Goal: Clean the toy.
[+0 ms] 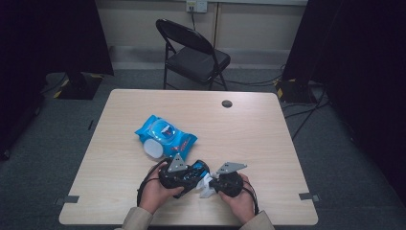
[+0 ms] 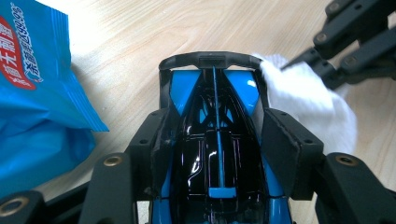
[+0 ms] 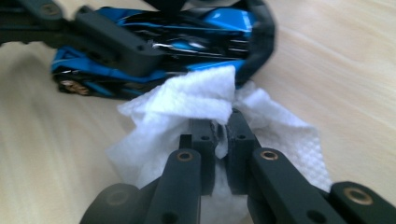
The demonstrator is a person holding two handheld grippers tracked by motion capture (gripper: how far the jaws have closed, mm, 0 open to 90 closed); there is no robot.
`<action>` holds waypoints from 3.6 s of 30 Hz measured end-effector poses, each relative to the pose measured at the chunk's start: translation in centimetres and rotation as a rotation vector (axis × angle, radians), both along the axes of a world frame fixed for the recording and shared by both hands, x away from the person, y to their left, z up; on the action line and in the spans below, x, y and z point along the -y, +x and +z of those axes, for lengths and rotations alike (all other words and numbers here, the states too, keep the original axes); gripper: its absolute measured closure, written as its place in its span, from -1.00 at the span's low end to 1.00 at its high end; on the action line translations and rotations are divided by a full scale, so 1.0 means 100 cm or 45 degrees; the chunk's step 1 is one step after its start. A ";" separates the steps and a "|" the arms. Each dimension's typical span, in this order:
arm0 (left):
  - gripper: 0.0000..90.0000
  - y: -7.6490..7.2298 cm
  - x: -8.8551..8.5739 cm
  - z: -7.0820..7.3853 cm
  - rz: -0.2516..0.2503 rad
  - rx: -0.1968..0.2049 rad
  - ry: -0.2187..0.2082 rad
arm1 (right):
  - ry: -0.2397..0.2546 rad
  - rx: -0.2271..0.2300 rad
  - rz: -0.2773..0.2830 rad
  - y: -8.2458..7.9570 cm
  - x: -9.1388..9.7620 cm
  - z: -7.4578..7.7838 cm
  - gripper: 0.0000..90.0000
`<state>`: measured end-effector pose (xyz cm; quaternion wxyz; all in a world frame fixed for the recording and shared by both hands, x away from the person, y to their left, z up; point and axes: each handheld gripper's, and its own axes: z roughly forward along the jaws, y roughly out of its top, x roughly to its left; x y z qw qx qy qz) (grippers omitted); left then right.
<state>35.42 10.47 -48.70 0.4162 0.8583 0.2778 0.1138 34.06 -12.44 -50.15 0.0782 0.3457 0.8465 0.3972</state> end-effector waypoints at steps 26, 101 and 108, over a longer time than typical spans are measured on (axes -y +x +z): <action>-0.03 0.000 -0.001 0.000 0.001 -0.008 -0.002 | 0.000 -0.021 0.179 -0.022 -0.047 0.001 0.89; -0.03 -0.002 -0.002 0.000 0.007 0.002 -0.003 | -0.014 0.034 -0.014 0.001 0.001 0.000 0.89; -0.03 -0.002 -0.001 -0.001 0.011 0.004 -0.013 | -0.008 0.015 0.034 -0.006 -0.006 0.000 0.89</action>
